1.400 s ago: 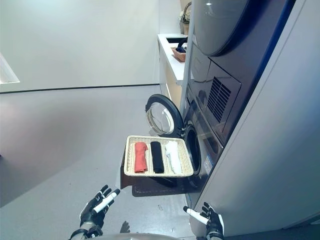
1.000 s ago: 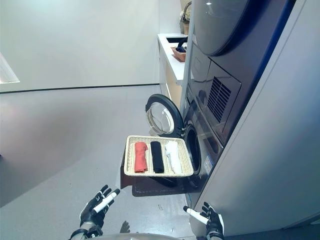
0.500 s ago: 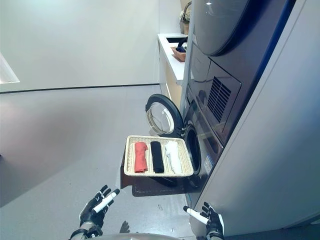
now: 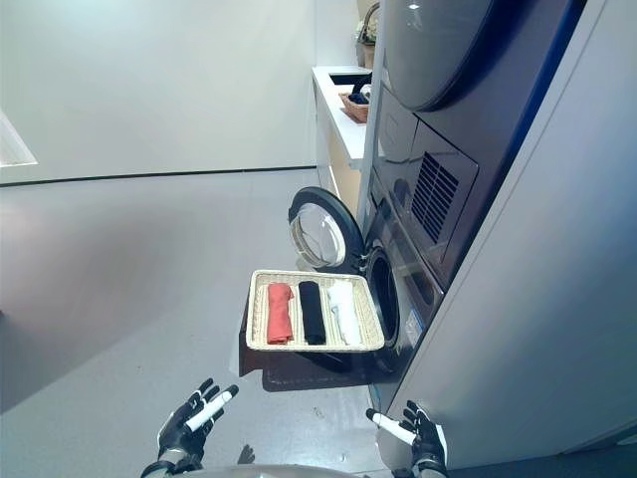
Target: Pick up the clothes and place them into the washing machine
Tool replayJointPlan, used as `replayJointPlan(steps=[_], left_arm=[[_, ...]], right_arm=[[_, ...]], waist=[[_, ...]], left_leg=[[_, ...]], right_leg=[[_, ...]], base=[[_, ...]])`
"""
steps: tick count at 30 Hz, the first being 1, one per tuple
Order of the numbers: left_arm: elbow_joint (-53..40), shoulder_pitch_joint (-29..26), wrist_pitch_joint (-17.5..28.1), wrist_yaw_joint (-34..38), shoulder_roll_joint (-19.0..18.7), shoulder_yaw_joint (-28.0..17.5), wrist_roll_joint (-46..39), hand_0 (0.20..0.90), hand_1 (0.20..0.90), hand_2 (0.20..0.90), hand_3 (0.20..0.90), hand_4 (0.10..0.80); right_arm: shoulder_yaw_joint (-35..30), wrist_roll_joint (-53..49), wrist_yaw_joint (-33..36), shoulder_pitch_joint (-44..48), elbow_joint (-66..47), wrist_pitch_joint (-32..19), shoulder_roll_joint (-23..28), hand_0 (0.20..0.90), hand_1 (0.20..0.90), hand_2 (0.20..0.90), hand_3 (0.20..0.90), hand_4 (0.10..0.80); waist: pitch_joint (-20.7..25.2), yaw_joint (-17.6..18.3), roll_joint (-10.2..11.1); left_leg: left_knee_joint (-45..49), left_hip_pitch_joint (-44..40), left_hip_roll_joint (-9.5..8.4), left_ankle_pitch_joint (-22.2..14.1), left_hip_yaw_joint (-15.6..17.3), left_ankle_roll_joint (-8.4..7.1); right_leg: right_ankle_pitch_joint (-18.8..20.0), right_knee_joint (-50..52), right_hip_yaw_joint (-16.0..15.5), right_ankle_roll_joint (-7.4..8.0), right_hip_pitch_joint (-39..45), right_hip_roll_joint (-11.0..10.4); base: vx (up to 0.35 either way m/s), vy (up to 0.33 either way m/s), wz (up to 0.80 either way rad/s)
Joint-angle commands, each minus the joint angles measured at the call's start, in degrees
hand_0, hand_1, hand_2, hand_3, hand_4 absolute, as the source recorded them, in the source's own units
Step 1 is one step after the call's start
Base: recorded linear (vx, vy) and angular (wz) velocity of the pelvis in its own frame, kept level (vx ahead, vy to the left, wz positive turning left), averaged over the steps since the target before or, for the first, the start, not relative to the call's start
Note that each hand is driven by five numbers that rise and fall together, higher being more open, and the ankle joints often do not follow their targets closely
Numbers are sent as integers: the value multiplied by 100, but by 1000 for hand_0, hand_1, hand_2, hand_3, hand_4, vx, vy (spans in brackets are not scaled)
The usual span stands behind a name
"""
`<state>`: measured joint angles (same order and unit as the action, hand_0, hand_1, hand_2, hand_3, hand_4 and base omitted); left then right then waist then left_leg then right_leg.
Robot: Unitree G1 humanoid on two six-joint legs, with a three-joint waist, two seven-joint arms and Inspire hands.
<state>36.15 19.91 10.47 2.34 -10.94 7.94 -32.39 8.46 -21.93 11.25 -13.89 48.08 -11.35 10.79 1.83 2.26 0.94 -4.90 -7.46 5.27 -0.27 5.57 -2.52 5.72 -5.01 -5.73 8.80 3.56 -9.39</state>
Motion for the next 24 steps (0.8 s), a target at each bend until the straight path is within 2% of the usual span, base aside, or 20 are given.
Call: replayJointPlan(steps=[1,15,16,24], left_arm=[[-102,-622,471,-75,-111,-65,230,900,900,900,900,800],[-218,-674,525,-31,-150,-127,105,900,900,900,900,800],[-378,-630,504,-78,-170,-124,74,900,900,900,900,800],[-601,-553,508,-191,-142,-95,-27,900,900,900,900,800]], right_arm=[[-45,98,47,628,-423,-527,230,900,900,900,900,800],[68,120,-26,725,-407,-538,237,900,900,900,900,800],[61,109,-48,669,-415,-536,243,900,900,900,900,800],[-47,31,-90,567,-319,-483,248,900,900,900,900,800]], waist=[[-126,-23,58],[-150,-80,128],[-248,-118,190],[-393,-174,259]], left_leg=[[-10,44,-95,-8,-245,-153],[199,32,-17,-32,-264,-173],[641,259,-24,-166,-321,-158],[916,560,-127,-334,-248,-31]], right_leg=[[-209,1,-160,4,188,166],[-245,37,-111,-34,238,184],[-221,63,-64,-59,232,155],[-132,68,85,26,34,52]], base=[[0,0,0],[-4,-2,0],[-66,-18,0],[-41,47,-3]])
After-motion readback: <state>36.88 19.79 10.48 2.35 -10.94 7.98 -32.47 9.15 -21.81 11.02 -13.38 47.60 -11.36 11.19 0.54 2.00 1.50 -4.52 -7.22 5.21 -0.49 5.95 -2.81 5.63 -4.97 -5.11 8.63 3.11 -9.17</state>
